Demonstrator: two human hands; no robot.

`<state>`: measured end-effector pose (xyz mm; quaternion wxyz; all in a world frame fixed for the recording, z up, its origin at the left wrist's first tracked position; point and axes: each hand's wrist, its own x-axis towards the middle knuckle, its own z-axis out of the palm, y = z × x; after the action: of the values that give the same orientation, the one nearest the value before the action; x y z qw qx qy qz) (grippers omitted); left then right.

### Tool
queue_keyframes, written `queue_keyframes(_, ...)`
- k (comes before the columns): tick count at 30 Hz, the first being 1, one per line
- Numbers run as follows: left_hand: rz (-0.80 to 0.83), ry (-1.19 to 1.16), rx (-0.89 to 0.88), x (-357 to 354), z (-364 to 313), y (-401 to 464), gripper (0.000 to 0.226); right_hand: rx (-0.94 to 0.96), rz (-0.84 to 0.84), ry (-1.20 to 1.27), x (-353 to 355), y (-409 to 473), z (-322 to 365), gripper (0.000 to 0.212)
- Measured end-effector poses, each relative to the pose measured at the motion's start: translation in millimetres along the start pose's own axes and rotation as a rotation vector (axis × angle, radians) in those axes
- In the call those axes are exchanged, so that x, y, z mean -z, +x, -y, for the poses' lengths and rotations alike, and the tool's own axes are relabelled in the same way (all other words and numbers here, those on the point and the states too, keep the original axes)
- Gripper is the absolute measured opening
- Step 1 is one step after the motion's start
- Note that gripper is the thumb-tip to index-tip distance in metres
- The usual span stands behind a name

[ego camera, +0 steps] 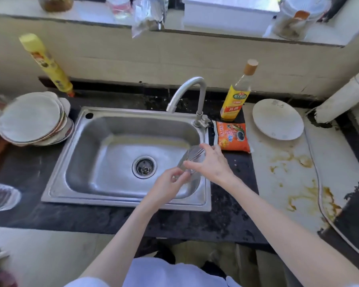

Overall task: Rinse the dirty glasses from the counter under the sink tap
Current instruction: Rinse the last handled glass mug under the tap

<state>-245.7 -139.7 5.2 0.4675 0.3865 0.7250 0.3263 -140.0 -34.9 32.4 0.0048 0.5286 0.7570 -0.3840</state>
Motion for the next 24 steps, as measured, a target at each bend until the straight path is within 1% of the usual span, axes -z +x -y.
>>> queue_keyframes(3,-0.045,-0.089,0.028,15.9,12.2,5.1,0.025,0.012,0.039,0.012,-7.9,7.5,13.2,0.087)
queue_keyframes(6,-0.073,-0.270,0.090,28.3,21.8,10.1,0.022,0.087,0.082,0.023,-7.9,18.3,14.6,0.075)
queue_keyframes(9,-0.077,-0.416,0.151,37.0,25.3,12.6,0.021,0.103,0.088,0.001,-3.5,35.2,6.5,0.065)
queue_keyframes(11,-0.092,-0.413,0.168,43.8,26.1,16.1,0.021,0.091,0.051,-0.052,2.9,49.8,1.1,0.063)
queue_keyframes(14,-0.129,-0.382,0.173,54.1,24.4,24.9,0.022,0.082,-0.050,-0.107,15.8,78.0,-6.8,0.054)
queue_keyframes(17,-0.177,-0.386,0.193,63.7,25.6,37.4,0.021,0.047,-0.128,-0.103,24.9,110.9,-12.6,0.058)
queue_keyframes(19,-0.208,-0.414,0.211,69.1,27.2,45.8,0.021,0.038,-0.129,-0.071,27.7,127.7,-12.6,0.058)
queue_keyframes(22,-0.243,-0.422,0.219,72.7,28.0,54.6,0.022,0.090,-0.171,-0.009,22.6,143.6,-16.6,0.035)
queue_keyframes(24,-0.253,-0.429,0.233,72.3,28.4,59.2,0.021,0.118,-0.237,0.047,14.5,147.7,-22.0,0.029)
